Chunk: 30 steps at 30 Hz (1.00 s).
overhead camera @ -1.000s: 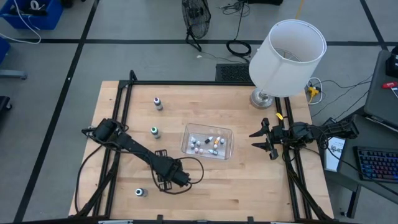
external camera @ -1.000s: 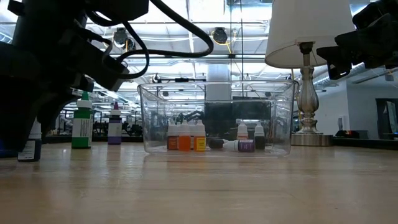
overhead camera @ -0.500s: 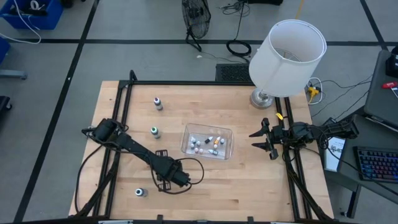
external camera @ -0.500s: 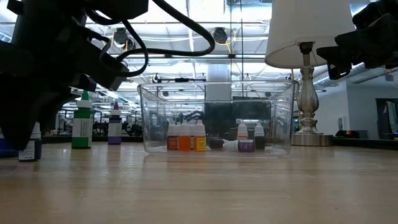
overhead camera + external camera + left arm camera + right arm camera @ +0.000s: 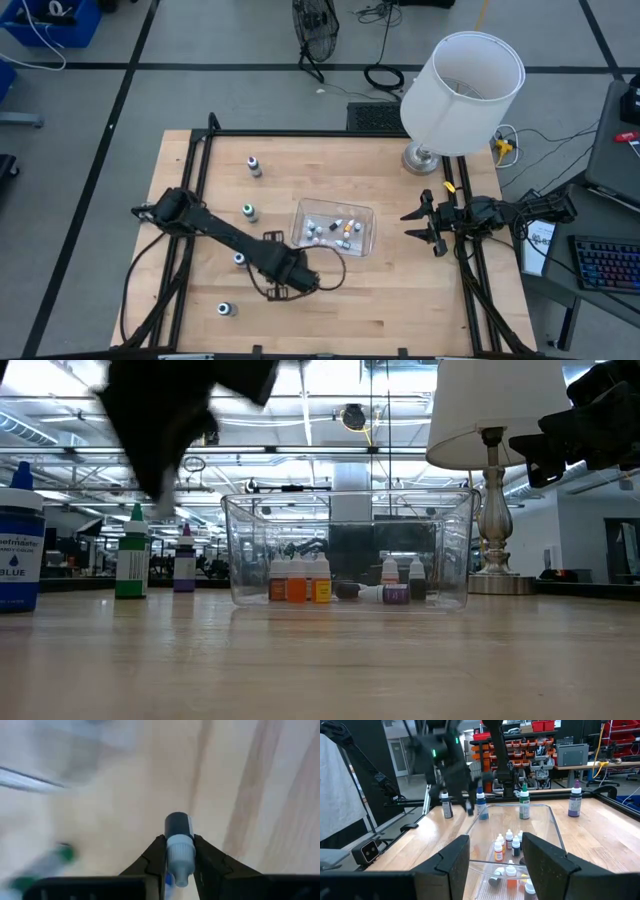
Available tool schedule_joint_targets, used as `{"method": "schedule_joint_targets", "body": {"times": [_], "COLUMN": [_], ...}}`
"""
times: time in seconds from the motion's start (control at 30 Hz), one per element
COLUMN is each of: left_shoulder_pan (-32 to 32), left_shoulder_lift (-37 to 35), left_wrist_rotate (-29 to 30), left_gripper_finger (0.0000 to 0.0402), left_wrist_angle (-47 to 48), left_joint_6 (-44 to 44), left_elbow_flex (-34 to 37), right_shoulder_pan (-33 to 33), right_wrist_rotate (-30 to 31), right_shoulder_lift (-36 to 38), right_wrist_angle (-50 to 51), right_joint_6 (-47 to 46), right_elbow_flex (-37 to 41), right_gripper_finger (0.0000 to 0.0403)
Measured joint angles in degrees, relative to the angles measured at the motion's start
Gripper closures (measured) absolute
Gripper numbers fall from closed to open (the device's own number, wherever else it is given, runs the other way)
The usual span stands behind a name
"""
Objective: Pick & Place food coloring
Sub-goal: Put the small black food coloring bottle into the transparent bin
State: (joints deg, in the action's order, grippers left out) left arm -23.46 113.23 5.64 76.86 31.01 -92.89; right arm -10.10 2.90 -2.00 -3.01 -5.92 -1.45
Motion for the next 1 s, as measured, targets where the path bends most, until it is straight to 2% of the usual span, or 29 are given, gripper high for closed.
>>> {"method": "schedule_joint_targets", "body": {"times": [0.17,0.33,0.47,0.63,1.0], "left_shoulder_pan": [4.4,12.8,19.9,25.6,25.8], "left_shoulder_lift": [0.0,-0.1,0.0,3.0,13.4], "left_wrist_rotate": [8.2,12.9,12.3,8.0,1.4], "left_gripper_finger": [0.0332,0.0332,0.0332,0.0332,0.0333], "left_wrist_angle": [8.0,8.6,6.6,3.4,1.2], "left_joint_6": [-4.7,-12.9,-21.5,-26.7,-32.4], "left_elbow_flex": [-14.8,-25.0,-25.1,-22.2,-20.0], "right_shoulder_pan": [0.0,0.0,0.0,0.0,0.0], "right_wrist_rotate": [0.0,0.0,0.0,0.0,0.0], "right_shoulder_lift": [0.0,0.0,0.0,0.0,0.0], "right_wrist_angle": [0.0,0.0,0.0,0.0,-0.1], "right_joint_6": [0.0,0.0,0.0,0.0,0.0], "right_elbow_flex": [0.0,0.0,0.0,0.0,0.0], "right_gripper_finger": [0.0234,0.0234,0.0234,0.0234,0.0234]}}
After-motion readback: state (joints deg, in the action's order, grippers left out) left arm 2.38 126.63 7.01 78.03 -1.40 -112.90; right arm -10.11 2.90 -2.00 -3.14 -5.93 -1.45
